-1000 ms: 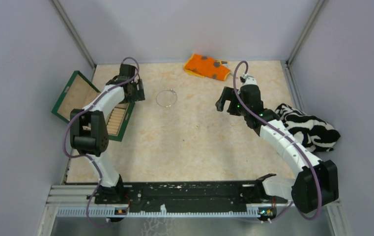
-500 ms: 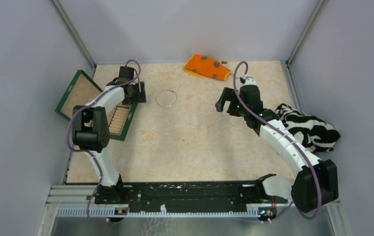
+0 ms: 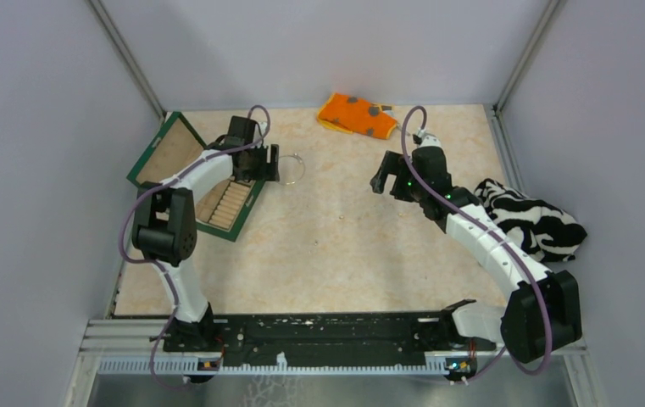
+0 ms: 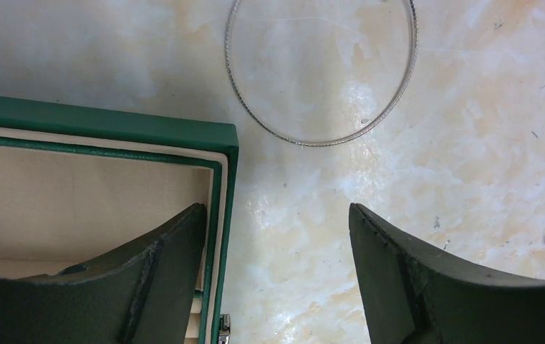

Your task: Organize the mixed jewelry

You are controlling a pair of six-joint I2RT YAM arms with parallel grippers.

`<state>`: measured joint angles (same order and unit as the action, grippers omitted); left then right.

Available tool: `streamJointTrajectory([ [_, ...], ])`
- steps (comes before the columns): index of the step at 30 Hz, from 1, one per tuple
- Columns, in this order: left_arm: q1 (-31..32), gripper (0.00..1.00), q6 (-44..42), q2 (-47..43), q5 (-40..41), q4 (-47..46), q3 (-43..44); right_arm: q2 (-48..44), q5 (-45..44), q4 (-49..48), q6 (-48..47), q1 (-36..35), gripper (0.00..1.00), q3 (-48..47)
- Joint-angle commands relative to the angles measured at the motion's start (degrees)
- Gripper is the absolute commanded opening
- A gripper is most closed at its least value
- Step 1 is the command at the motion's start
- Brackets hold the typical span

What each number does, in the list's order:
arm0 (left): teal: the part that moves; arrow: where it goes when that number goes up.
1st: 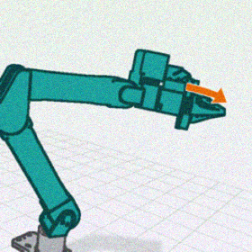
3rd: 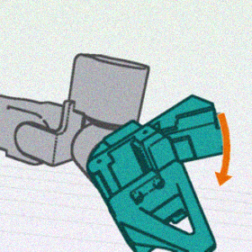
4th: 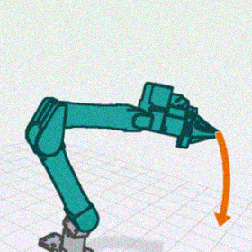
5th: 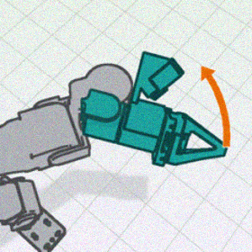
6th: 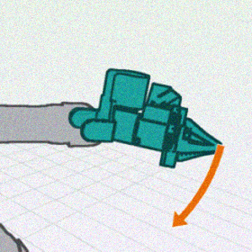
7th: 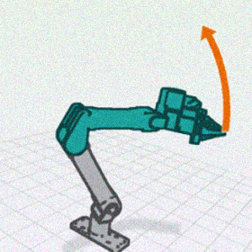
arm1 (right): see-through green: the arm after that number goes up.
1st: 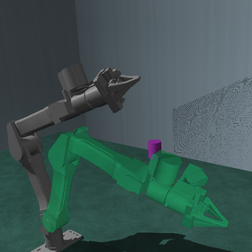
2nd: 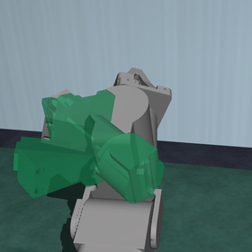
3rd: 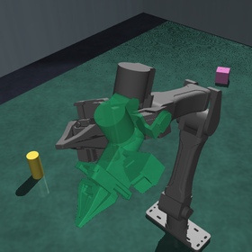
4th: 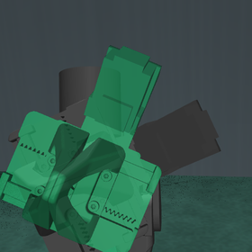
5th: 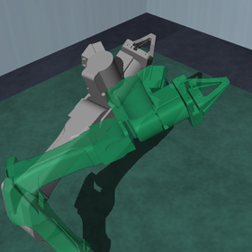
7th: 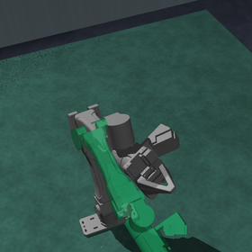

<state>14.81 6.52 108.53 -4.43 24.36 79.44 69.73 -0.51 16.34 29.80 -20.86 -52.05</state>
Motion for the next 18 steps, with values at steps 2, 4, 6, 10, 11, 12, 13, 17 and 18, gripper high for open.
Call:
streamJointTrajectory([
  [2,2.0,0.79,-1.2,-3.6,-2.8,-1.6,-0.2,-0.7,0.2,-0.7,0.5,-0.1,0.97,-0.1],
  [4,2.4,0.79,-1.2,-4.5,-3.3,-1.3,-0.1,-0.9,0.2,-0.6,0.6,-0.1,0.97,-0.1],
  [6,2.7,0.79,-1.3,-5.5,-2.8,-1.1,-0.1,-1.0,0.2,-0.6,0.5,-0.1,0.97,0.0],
  [10,2.8,0.79,-1.2,-7.5,-1.3,-0.4,-0.1,-1.1,0.2,-0.8,0.5,-0.1,0.97,0.2],
  [11,2.8,0.79,-1.0,-7.9,-0.5,-0.4,-0.1,-1.1,0.2,-0.9,0.6,-0.1,0.97,0.3],
  [12,2.8,0.79,-0.8,-8.1,0.5,-0.2,-0.1,-1.1,0.2,-0.9,0.6,-0.1,0.97,0.3],
  [13,2.8,0.79,-0.7,-8.3,1.2,-0.2,-0.1,-1.1,0.2,-1.0,0.5,-0.1,0.97,0.4],
  [17,2.8,0.76,0.8,-8.8,6.9,1.0,0.3,-1.1,0.2,-1.0,0.5,-0.1,0.97,0.4],
  [18,2.8,0.76,1.6,-8.8,8.6,1.7,0.5,-1.1,0.2,-1.1,0.5,-0.1,0.97,0.4],
])
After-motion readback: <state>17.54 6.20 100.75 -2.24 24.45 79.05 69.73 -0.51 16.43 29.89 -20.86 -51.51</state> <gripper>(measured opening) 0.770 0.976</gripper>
